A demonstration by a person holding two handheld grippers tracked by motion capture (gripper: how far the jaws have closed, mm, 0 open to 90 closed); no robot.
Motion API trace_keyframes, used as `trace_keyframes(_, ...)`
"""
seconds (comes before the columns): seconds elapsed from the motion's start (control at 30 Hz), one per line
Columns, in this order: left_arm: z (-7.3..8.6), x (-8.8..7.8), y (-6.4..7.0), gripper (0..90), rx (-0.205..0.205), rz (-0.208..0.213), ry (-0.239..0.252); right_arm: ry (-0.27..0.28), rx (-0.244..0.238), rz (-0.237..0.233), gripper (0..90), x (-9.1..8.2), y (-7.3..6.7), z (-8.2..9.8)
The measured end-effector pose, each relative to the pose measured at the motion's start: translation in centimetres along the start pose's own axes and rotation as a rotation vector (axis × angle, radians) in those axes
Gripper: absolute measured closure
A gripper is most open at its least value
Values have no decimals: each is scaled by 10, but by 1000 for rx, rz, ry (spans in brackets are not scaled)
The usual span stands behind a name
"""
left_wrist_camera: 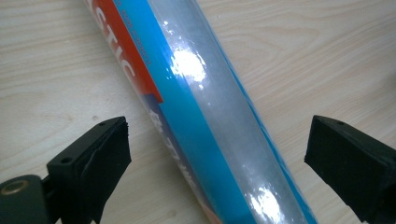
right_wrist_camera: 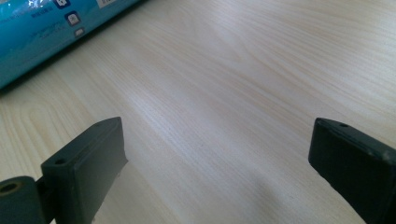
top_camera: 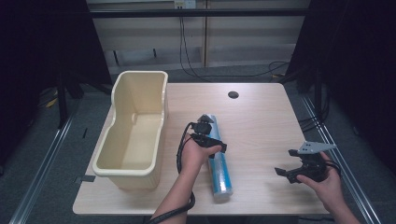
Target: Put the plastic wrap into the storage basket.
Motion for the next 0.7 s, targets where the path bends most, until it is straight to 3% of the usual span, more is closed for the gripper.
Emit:
trace_keyframes(0.13, 5, 8, -2, 67, -10, -28, -12, 13, -4, -2, 38, 0, 0, -2)
trace_keyframes(0.23, 9, 12, 0, 89, -7, -21, -29, 11, 0, -2, 40, 0, 0, -2)
trace_keyframes(0.27, 13, 16, -2, 98, 7, -34, -52, 19, -1, -1, 40, 0, -1, -3)
trace_keyframes(0.43, 16, 23, -2, 131, 1, -41, -50, 24, 5, -6, 41, 0, -2, -4)
trace_keyframes(0.6, 21, 32, 1, 146, -43, -10, -48, 26, 7, -8, 45, 0, -2, -5)
trace_keyframes(0.7, 22, 35, 3, 159, -65, -24, -57, 30, 8, -6, 47, -1, -2, -5)
Point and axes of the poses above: each handheld gripper's, and its own axes: x roughly forward along the jaws, z roughly out of its underside, y roughly to its right, the point moved 9 cm from there along x, roughly forward along the jaws, and after that the axes turned 15 degrees about y, right-handed, at the moved point
